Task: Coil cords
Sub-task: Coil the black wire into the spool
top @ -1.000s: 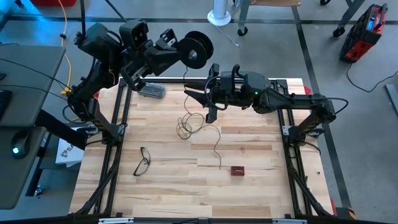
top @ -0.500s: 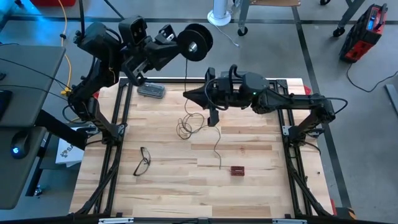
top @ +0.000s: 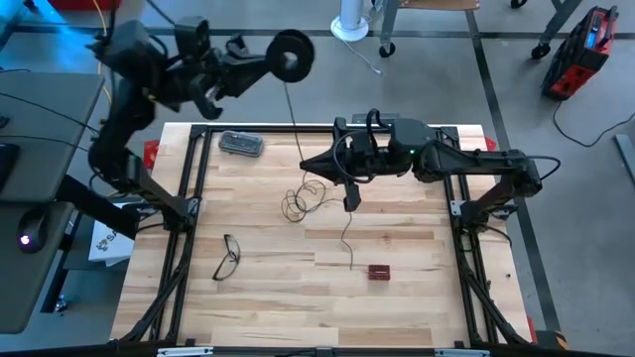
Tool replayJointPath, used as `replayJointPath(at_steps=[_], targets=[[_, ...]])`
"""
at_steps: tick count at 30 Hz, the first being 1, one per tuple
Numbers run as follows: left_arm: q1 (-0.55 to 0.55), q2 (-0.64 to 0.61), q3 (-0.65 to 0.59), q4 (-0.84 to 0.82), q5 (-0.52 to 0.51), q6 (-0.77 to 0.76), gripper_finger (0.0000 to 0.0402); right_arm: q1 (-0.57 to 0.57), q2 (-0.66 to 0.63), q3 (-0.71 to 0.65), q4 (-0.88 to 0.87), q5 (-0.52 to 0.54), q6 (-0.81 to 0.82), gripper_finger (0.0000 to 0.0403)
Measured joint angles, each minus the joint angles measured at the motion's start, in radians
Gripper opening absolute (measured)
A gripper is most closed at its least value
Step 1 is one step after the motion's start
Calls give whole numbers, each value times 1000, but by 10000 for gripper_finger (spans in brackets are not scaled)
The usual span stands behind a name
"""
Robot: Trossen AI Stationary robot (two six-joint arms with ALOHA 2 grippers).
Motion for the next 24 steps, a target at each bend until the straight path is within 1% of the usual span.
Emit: replayJointPath(at_steps=[2, 4, 9, 14, 15, 19, 22, 24], targets=[[0, -27, 0, -81, -36, -3, 0, 0, -13, 0, -33, 11, -5, 0], [0, -54, 0, -159, -48, -11, 0, -3, -24, 0, -73, 14, -12, 0], [0, -136, 0, -355, -103, -83, 0, -8, -67, -1, -135, 17, -13, 0], [-1, -174, 0, -533, -119, -183, 0, -10, -111, -1, -210, 77, -45, 0], [-1, -174, 0, -560, -109, -211, 0, -12, -119, -1, -218, 93, -60, 0], [-1, -151, 0, -655, -10, -305, 0, -32, -151, -1, -227, 118, -75, 0], [-2, -108, 0, -700, 102, -362, 0, -51, -161, -1, -227, 122, -75, 0], [-2, -70, -1, -704, 198, -392, 0, -60, -162, -2, -227, 122, -75, 0]])
